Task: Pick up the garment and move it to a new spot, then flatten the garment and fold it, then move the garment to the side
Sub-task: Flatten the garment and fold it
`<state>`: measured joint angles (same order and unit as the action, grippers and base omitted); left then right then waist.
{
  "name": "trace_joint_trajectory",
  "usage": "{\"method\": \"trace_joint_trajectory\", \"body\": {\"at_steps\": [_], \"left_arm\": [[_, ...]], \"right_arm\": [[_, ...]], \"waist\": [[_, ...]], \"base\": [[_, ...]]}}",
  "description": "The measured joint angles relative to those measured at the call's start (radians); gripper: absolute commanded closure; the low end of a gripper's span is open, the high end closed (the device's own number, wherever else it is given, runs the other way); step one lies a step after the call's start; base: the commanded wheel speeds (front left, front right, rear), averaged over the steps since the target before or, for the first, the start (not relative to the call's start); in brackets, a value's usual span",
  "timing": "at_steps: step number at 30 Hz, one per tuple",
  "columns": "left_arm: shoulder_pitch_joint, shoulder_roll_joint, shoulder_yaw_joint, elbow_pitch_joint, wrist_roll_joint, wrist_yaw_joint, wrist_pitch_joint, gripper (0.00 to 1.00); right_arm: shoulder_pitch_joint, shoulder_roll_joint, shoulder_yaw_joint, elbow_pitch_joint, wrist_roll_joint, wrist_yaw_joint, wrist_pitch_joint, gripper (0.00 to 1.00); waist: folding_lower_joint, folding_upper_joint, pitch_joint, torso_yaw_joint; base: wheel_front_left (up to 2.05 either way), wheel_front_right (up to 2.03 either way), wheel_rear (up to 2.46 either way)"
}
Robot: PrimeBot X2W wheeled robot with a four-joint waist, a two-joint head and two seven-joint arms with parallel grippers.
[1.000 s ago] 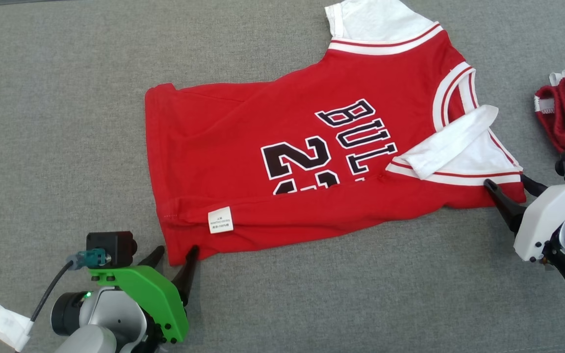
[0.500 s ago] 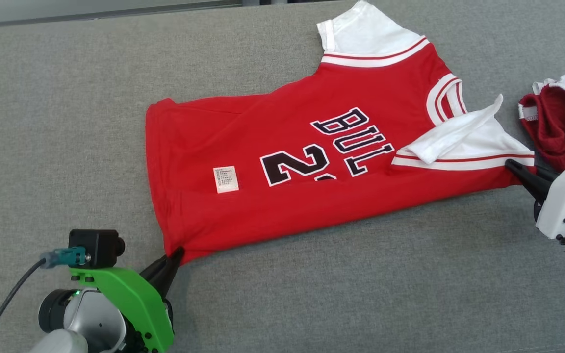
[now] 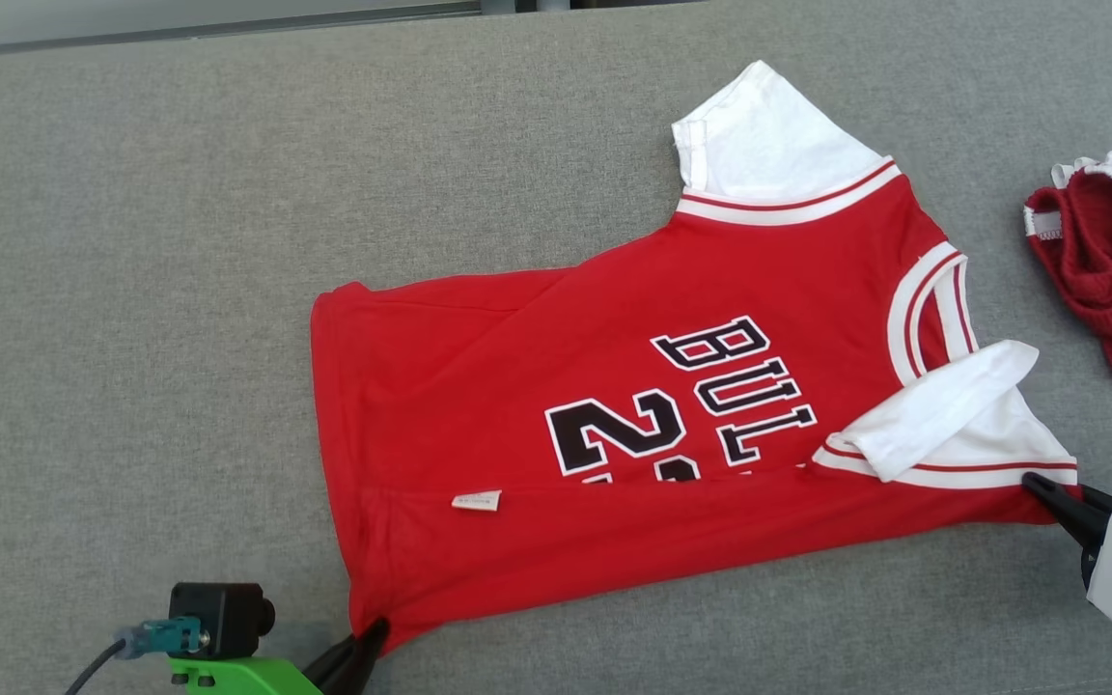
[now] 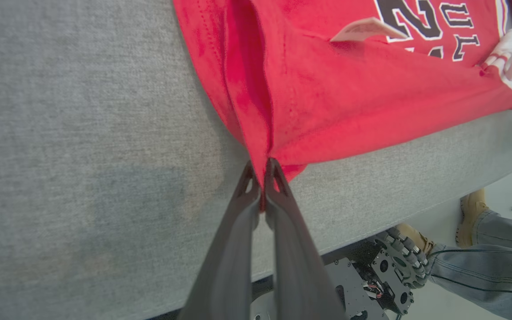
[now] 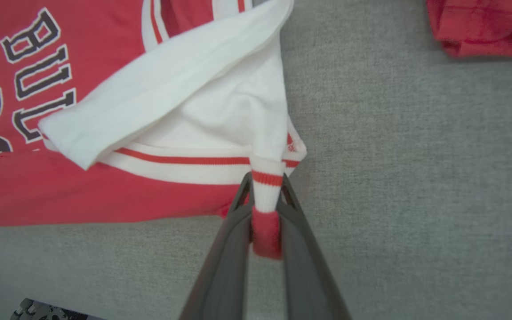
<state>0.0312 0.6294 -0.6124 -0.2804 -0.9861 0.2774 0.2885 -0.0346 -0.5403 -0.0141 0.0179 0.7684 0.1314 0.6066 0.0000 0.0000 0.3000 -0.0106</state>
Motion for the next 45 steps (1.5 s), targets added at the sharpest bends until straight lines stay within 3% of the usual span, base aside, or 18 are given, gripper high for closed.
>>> {"method": "trace_joint_trajectory", "body": {"at_steps": [2, 3, 4, 5, 11, 14, 18, 20, 24, 32, 45], "left_arm": [[0.012, -0.007, -0.007, 0.002, -0.001, 0.000, -0.004, 1.00], [0.014, -0.008, -0.008, 0.004, 0.000, 0.000, -0.008, 1.00], [0.014, -0.008, -0.009, 0.006, 0.001, 0.000, -0.009, 0.90], [0.013, -0.007, -0.011, 0.008, 0.008, 0.000, -0.010, 0.00], [0.000, -0.015, 0.003, -0.005, 0.014, 0.007, -0.023, 0.00], [-0.007, 0.021, 0.035, -0.035, 0.015, 0.014, -0.021, 0.00], [-0.110, 0.077, 0.086, -0.078, 0.046, 0.015, 0.005, 0.00], [-0.196, 0.073, 0.088, -0.065, 0.048, 0.011, 0.048, 0.00], [-0.406, 0.021, 0.049, 0.032, 0.085, -0.012, 0.130, 0.00], [-0.727, -0.181, -0.071, 0.308, 0.135, -0.070, 0.239, 0.00], [-0.866, -0.320, -0.132, 0.542, 0.151, -0.148, 0.236, 0.00]], "right_arm": [[0.016, 0.002, -0.003, 0.001, -0.019, 0.000, -0.016, 1.00], [0.019, 0.001, -0.002, 0.001, -0.035, 0.000, -0.036, 0.67], [0.019, 0.002, 0.000, 0.002, -0.042, 0.000, -0.055, 0.18], [0.019, 0.001, 0.004, 0.005, -0.044, 0.000, -0.063, 0.00], [-0.003, -0.009, -0.004, -0.011, -0.033, 0.000, -0.134, 0.00], [-0.017, -0.052, -0.023, -0.059, -0.026, 0.000, -0.133, 0.00], [-0.146, -0.102, -0.061, -0.129, -0.027, -0.001, -0.120, 0.00], [-0.235, -0.115, -0.049, -0.128, -0.052, -0.001, -0.102, 0.00], [-0.444, -0.103, 0.026, -0.066, -0.093, -0.001, -0.046, 0.00], [-0.805, -0.044, 0.196, 0.184, -0.181, -0.001, -0.029, 0.00], [-0.986, 0.007, 0.337, 0.521, -0.239, 0.000, -0.123, 0.00]], "waist": [[0.0000, 0.0000, 0.005, -0.002], [0.0000, 0.0000, 0.007, -0.003], [0.0000, 0.0000, 0.009, -0.004], [0.0000, 0.0000, 0.011, -0.005], [0.0000, 0.0000, 0.024, -0.001], [0.0000, 0.0000, 0.033, 0.003], [0.0000, 0.0000, 0.059, 0.005], [0.0000, 0.0000, 0.077, 0.009], [0.0000, 0.0000, 0.116, 0.022], [0.0002, 0.0000, 0.195, 0.079], [0.0001, 0.0000, 0.260, 0.191]], "base": [[0.00, 0.00, 0.00], [0.00, 0.00, 0.00], [0.00, 0.00, 0.00], [0.00, 0.00, 0.00], [0.00, 0.00, 0.00], [0.00, 0.00, 0.00], [0.00, 0.00, 0.00], [0.00, 0.00, 0.00], [0.00, 0.00, 0.00], [0.00, 0.00, 0.00], [0.00, 0.00, 0.00]]}}
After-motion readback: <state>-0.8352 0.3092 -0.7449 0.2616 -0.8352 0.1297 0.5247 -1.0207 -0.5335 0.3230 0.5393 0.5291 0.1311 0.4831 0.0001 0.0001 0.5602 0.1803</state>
